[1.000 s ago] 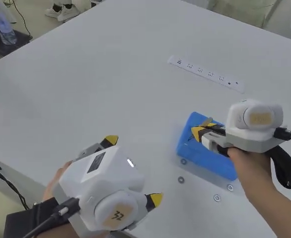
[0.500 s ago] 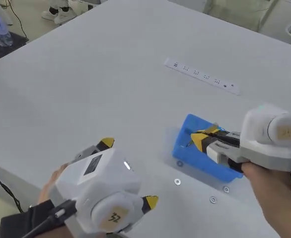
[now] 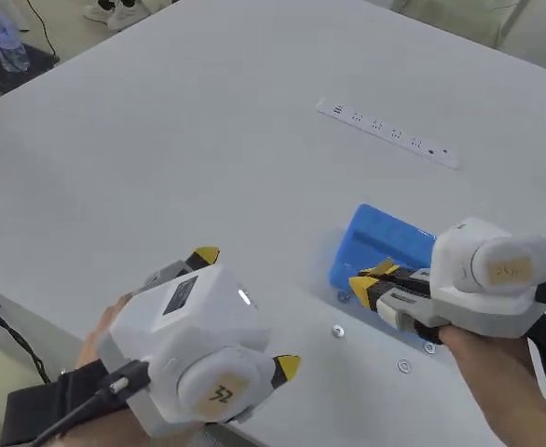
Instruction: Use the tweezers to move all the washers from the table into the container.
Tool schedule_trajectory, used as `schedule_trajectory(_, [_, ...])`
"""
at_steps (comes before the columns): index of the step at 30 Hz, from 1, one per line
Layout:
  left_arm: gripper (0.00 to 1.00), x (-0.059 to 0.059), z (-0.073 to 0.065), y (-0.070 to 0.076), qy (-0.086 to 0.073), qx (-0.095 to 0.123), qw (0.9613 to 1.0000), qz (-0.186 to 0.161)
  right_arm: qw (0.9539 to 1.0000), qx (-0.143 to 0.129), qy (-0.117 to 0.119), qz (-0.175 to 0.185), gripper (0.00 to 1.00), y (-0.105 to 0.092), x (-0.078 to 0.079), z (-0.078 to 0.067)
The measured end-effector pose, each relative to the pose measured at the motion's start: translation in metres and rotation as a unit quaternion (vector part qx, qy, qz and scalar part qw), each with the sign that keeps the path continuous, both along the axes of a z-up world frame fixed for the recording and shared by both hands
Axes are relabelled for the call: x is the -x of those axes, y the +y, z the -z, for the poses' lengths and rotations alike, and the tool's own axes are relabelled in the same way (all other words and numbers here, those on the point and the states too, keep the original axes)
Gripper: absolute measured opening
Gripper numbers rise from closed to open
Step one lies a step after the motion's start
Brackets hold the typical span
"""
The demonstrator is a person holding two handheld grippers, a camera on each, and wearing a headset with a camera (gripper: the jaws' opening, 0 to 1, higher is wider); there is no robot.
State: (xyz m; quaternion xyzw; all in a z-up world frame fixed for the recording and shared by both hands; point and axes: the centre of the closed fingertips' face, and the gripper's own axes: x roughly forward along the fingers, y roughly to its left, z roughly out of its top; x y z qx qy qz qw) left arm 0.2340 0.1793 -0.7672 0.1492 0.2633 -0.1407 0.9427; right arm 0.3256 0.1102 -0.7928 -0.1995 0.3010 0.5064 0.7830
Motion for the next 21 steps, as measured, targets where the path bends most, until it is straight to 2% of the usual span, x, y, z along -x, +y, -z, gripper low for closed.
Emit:
schedule_trajectory(9, [0.82,-0.001,0.000,0.003,-0.001,-0.004,1.0000,-0.004,0.9999,0.012,0.006,-0.002,0.04,0.002,-0.009,0.018])
schedule_trajectory(21, [0.81,0.000,0.002,0.002,0.003,-0.007,1.0000,-0.002,0.9998,0.013,0.011,0.002,0.04,0.003,-0.015,0.022])
